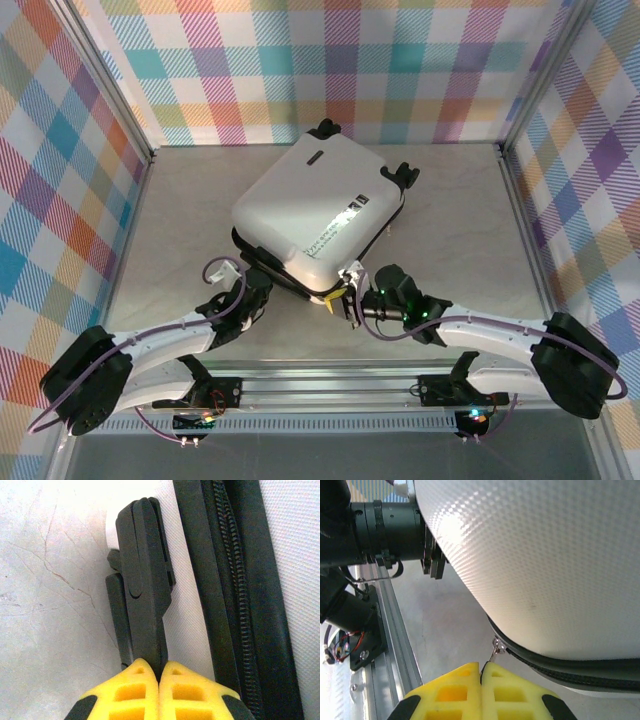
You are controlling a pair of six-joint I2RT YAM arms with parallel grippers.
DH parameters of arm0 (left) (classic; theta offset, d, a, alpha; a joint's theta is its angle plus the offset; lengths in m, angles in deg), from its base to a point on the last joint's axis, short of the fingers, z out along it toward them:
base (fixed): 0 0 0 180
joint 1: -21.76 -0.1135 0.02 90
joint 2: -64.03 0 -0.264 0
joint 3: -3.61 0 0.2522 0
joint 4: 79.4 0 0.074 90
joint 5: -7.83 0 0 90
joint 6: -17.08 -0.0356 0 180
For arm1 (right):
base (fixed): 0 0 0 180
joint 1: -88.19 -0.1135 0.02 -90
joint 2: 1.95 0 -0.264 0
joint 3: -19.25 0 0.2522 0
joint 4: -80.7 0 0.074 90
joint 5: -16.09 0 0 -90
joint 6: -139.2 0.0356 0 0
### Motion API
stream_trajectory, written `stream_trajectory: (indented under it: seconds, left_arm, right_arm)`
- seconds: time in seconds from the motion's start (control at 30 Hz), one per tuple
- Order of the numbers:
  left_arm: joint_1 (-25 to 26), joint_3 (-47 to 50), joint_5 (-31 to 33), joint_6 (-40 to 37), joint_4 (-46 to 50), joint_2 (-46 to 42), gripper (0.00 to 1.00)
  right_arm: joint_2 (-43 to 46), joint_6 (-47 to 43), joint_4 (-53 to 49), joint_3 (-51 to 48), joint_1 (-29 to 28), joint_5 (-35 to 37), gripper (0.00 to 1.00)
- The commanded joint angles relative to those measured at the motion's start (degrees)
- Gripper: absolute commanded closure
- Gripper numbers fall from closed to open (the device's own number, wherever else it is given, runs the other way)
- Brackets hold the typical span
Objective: Pack the luggage
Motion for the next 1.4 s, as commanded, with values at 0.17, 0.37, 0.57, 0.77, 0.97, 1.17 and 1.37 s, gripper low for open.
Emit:
stream_trajectory:
  seconds: [0.17, 0.37, 0.57, 0.77, 0.97, 1.17, 1.37]
  left_arm:
    - [6.9, 1.7, 3.7, 5.6, -4.4, 3.3, 1.00]
    - [11.4, 0.8, 6.6, 7.7, -9.3, 7.9, 1.00]
    - [14.4, -1.9, 5.8, 8.1, -21.4, 19.4, 1.00]
    - [15.3, -5.5, 2.4, 7.9, -30.9, 30.0, 1.00]
    - [15.5, -7.3, 2.2, 6.4, -29.1, 30.1, 1.00]
    - [17.0, -9.6, 4.6, 3.2, -22.5, 25.6, 1.00]
    - [17.8, -9.4, 5.5, 2.2, -21.5, 23.8, 1.00]
  right_arm:
    - [-4.6, 6.3, 7.6, 0.8, -8.3, 19.2, 1.00]
    - [-7.4, 8.1, 6.7, 3.2, -8.2, 23.9, 1.00]
    - [-9.3, 10.0, 7.3, 4.1, -8.3, 25.7, 1.00]
    - [-6.9, 10.5, 6.4, 2.6, -8.2, 26.3, 1.00]
    - [-6.2, 12.7, 9.1, 0.4, -8.2, 25.3, 1.00]
    - [-9.9, 14.1, 16.8, 0.6, -8.2, 23.8, 1.00]
    - [-15.4, 13.2, 22.0, 4.3, -8.2, 22.8, 1.00]
